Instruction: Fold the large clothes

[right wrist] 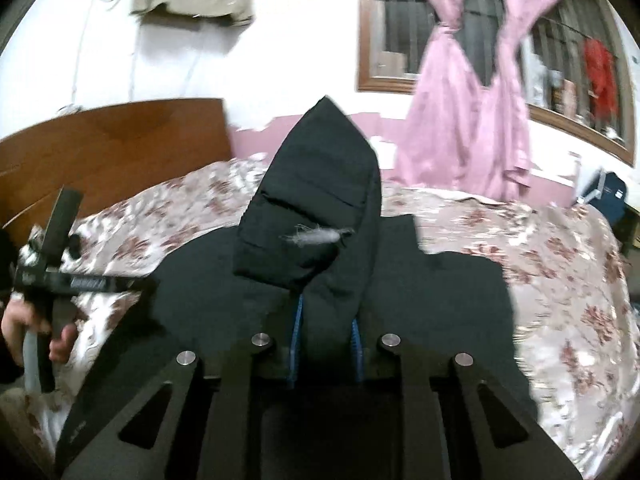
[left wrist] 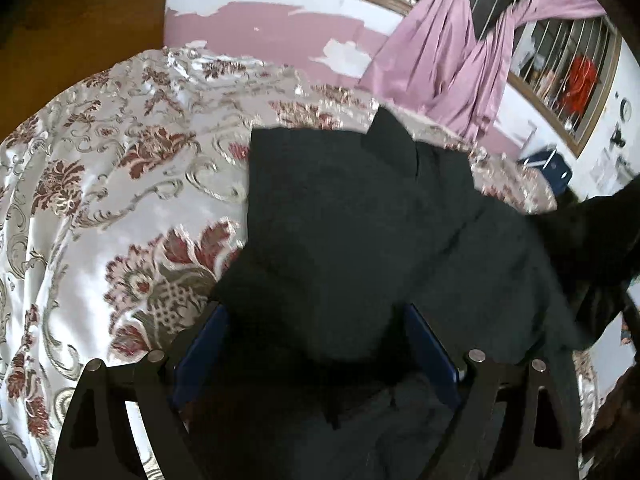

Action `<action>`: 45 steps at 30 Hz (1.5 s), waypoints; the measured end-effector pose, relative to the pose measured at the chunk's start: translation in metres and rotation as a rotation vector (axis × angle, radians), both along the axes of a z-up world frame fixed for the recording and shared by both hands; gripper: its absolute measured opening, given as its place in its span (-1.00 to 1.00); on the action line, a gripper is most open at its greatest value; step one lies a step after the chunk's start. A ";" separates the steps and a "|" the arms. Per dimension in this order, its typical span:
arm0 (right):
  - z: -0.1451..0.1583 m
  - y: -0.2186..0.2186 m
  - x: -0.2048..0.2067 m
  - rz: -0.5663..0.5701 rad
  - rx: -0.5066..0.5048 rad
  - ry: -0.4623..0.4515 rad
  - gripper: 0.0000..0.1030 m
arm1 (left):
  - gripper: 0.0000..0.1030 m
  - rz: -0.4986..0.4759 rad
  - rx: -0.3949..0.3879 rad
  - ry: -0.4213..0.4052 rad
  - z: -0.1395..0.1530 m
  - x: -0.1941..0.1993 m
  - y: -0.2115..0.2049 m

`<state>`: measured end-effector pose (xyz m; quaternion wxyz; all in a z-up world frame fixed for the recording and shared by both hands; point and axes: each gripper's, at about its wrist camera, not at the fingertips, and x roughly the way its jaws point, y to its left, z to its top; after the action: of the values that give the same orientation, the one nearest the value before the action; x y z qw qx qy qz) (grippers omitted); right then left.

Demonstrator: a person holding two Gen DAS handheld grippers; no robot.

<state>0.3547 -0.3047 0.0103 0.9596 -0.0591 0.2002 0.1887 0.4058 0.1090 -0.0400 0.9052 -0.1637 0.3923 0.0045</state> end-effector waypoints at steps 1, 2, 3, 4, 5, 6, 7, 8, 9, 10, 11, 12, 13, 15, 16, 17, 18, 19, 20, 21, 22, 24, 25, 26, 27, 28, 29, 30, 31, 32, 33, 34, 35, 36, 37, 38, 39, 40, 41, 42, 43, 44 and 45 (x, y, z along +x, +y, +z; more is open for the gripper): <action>0.000 -0.011 0.007 -0.019 0.008 0.009 -0.66 | 0.73 -0.002 0.004 0.012 -0.004 0.001 -0.002; -0.002 -0.026 0.013 -0.043 0.023 0.028 -0.66 | 0.73 -0.002 0.009 0.024 -0.008 0.002 -0.004; -0.007 -0.036 0.021 -0.059 0.030 0.047 -0.66 | 0.73 -0.004 0.014 0.039 -0.013 0.003 -0.006; -0.013 -0.044 0.028 -0.072 0.037 0.075 -0.66 | 0.73 -0.005 0.018 0.047 -0.015 0.003 -0.008; -0.022 -0.052 0.040 -0.082 0.046 0.114 -0.66 | 0.73 -0.006 0.025 0.050 -0.018 0.002 -0.009; -0.033 -0.060 0.051 -0.090 0.061 0.166 -0.64 | 0.73 -0.012 0.033 0.049 -0.019 0.000 -0.010; -0.043 -0.064 0.063 -0.095 0.070 0.205 -0.60 | 0.73 -0.016 0.039 0.046 -0.019 -0.002 -0.011; -0.055 -0.070 0.069 -0.108 0.077 0.252 -0.50 | 0.73 -0.024 0.044 0.044 -0.018 -0.005 -0.011; -0.067 -0.076 0.069 -0.121 0.086 0.290 -0.45 | 0.73 -0.032 0.045 0.041 -0.017 -0.007 -0.010; -0.076 -0.083 0.071 -0.134 0.106 0.319 -0.29 | 0.73 -0.044 0.041 0.035 -0.015 -0.011 -0.010; -0.083 -0.088 0.070 -0.147 0.118 0.331 -0.07 | 0.73 -0.054 0.037 0.025 -0.012 -0.014 -0.009; -0.087 -0.094 0.068 -0.164 0.132 0.337 0.03 | 0.73 -0.062 0.035 0.014 -0.009 -0.017 -0.008; -0.089 -0.101 0.065 -0.176 0.148 0.336 0.13 | 0.73 -0.068 0.036 -0.008 -0.005 -0.020 -0.006; -0.090 -0.115 0.059 -0.188 0.176 0.335 0.14 | 0.73 -0.073 0.042 -0.054 0.006 -0.026 -0.006; -0.090 -0.121 0.057 -0.204 0.182 0.330 0.16 | 0.73 -0.074 0.045 -0.069 0.010 -0.026 -0.006; -0.086 -0.128 0.054 -0.232 0.181 0.309 0.18 | 0.73 -0.075 0.051 -0.094 0.016 -0.026 -0.009; -0.082 -0.133 0.052 -0.252 0.179 0.286 0.18 | 0.73 -0.075 0.057 -0.105 0.019 -0.025 -0.011; -0.077 -0.137 0.050 -0.269 0.179 0.265 0.18 | 0.73 -0.073 0.069 -0.117 0.023 -0.022 -0.015; -0.070 -0.139 0.050 -0.289 0.184 0.232 0.18 | 0.73 -0.073 0.074 -0.122 0.026 -0.018 -0.019; -0.065 -0.138 0.053 -0.293 0.189 0.217 0.18 | 0.73 -0.074 0.075 -0.125 0.028 -0.013 -0.025; -0.061 -0.136 0.055 -0.292 0.193 0.204 0.18 | 0.73 -0.071 0.077 -0.123 0.028 -0.008 -0.030; -0.058 -0.123 0.061 -0.264 0.177 0.199 0.18 | 0.73 -0.063 0.095 -0.098 0.025 0.002 -0.040; -0.059 -0.112 0.068 -0.240 0.145 0.206 0.18 | 0.73 -0.059 0.111 -0.065 0.019 0.010 -0.046; -0.061 -0.102 0.071 -0.225 0.118 0.207 0.18 | 0.73 -0.058 0.121 -0.046 0.016 0.014 -0.051; -0.064 -0.093 0.076 -0.206 0.087 0.211 0.18 | 0.73 -0.062 0.133 -0.020 0.010 0.018 -0.055; -0.068 -0.085 0.082 -0.193 0.064 0.221 0.18 | 0.73 -0.065 0.159 0.007 0.003 0.022 -0.060; -0.072 -0.078 0.083 -0.188 0.045 0.234 0.17 | 0.74 -0.070 0.188 0.018 -0.002 0.024 -0.064; -0.079 -0.071 0.087 -0.187 0.014 0.259 0.17 | 0.76 -0.077 0.208 0.021 -0.005 0.024 -0.067; -0.086 -0.064 0.090 -0.195 -0.022 0.285 0.17 | 0.79 -0.084 0.230 0.021 -0.008 0.024 -0.069; -0.091 -0.061 0.092 -0.201 -0.047 0.306 0.17 | 0.80 -0.089 0.237 0.017 -0.010 0.023 -0.070; -0.098 -0.060 0.096 -0.199 -0.061 0.330 0.18 | 0.81 -0.088 0.237 0.014 -0.012 0.022 -0.069; -0.105 -0.061 0.099 -0.191 -0.061 0.343 0.18 | 0.85 -0.082 0.236 0.018 -0.015 0.021 -0.067; -0.108 -0.063 0.101 -0.186 -0.055 0.346 0.18 | 0.87 -0.079 0.233 0.022 -0.018 0.020 -0.066; -0.108 -0.063 0.101 -0.182 -0.052 0.347 0.18 | 0.88 -0.078 0.231 0.023 -0.021 0.020 -0.065; -0.109 -0.063 0.101 -0.178 -0.052 0.348 0.18 | 0.90 -0.076 0.232 0.020 -0.023 0.019 -0.064; -0.110 -0.063 0.102 -0.175 -0.054 0.349 0.18 | 0.94 -0.073 0.234 0.020 -0.025 0.018 -0.063; -0.111 -0.063 0.101 -0.173 -0.056 0.346 0.18 | 0.96 -0.071 0.235 0.023 -0.026 0.018 -0.063; -0.112 -0.062 0.100 -0.171 -0.060 0.341 0.19 | 0.98 -0.067 0.232 0.029 -0.026 0.018 -0.063; -0.112 -0.061 0.099 -0.171 -0.066 0.337 0.19 | 0.99 -0.061 0.227 0.039 -0.025 0.017 -0.062; -0.112 -0.060 0.098 -0.171 -0.069 0.336 0.19 | 0.99 -0.052 0.215 0.052 -0.023 0.017 -0.060; -0.111 -0.060 0.097 -0.172 -0.069 0.334 0.19 | 0.99 -0.040 0.195 0.072 -0.021 0.016 -0.058; -0.109 -0.060 0.095 -0.174 -0.066 0.331 0.21 | 0.99 -0.027 0.169 0.106 -0.017 0.015 -0.056; -0.107 -0.061 0.092 -0.181 -0.062 0.335 0.23 | 0.99 -0.020 0.147 0.141 -0.014 0.014 -0.054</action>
<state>0.4466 -0.3659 -0.0968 0.9237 -0.0381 0.3672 0.1026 0.4193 0.0550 -0.0544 0.8848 -0.0925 0.4554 0.0359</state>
